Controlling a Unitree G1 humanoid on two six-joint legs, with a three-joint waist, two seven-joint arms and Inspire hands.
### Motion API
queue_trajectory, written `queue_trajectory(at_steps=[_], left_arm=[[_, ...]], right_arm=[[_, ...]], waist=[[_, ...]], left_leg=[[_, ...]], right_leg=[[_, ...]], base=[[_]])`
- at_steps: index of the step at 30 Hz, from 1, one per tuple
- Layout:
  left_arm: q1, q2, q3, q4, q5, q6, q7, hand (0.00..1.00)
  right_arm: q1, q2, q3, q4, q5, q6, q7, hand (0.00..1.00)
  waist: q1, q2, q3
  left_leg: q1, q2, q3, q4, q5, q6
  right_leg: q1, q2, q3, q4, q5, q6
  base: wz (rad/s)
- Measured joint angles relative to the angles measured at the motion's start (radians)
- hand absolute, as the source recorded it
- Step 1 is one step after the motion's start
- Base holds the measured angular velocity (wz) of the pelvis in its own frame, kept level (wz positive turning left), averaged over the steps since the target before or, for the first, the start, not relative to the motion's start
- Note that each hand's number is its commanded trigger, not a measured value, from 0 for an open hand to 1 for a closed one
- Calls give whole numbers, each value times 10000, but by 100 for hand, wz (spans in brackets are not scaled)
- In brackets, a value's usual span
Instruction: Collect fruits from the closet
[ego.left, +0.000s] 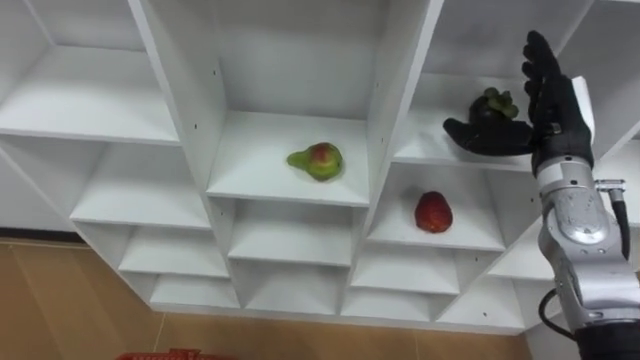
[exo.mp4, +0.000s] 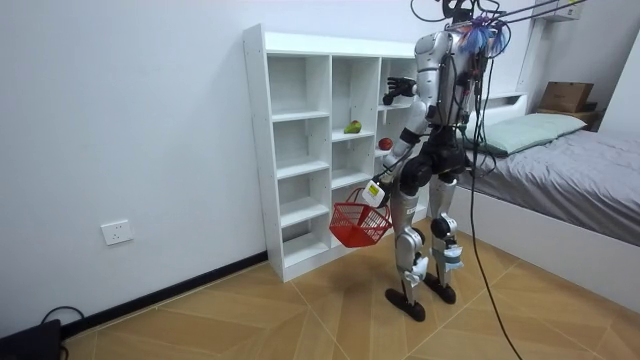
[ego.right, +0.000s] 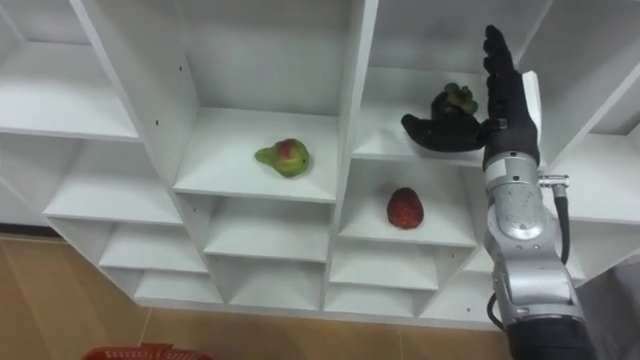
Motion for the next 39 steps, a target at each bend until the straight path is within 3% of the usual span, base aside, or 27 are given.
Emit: queue_trajectory(at_steps=[11, 16, 32, 39], left_arm=[[-17, 48, 3, -129, 74, 375, 71, 100], [-17, 53, 6, -128, 78, 389, 91, 100], [131, 131, 82, -132, 85, 455, 117, 100], [148, 142, 90, -149, 88, 469, 118, 100]], right_arm=[[-366, -195, -2, 805, 6, 222, 18, 0], [-366, -450, -7, 982, 11, 222, 17, 0], [-583, -458, -10, 1789, 128, 228, 674, 0], [-585, -458, -11, 1905, 135, 226, 819, 0]], waist=[[4, -14, 9], [184, -15, 7], [223, -64, 31], [216, -97, 2]], left_leg=[[2, -100, -232, -20, 47, 63], [15, -104, -240, -10, 83, 49], [-24, -157, -270, 9, 142, 55], [-42, -165, -267, 33, 151, 58]], right_leg=[[120, -88, -295, 1, -6, 11], [138, -88, -310, 0, -7, 12], [257, -125, -381, -6, -29, 49], [254, -128, -387, -23, -30, 50]], base=[[7], [2], [1], [0]])
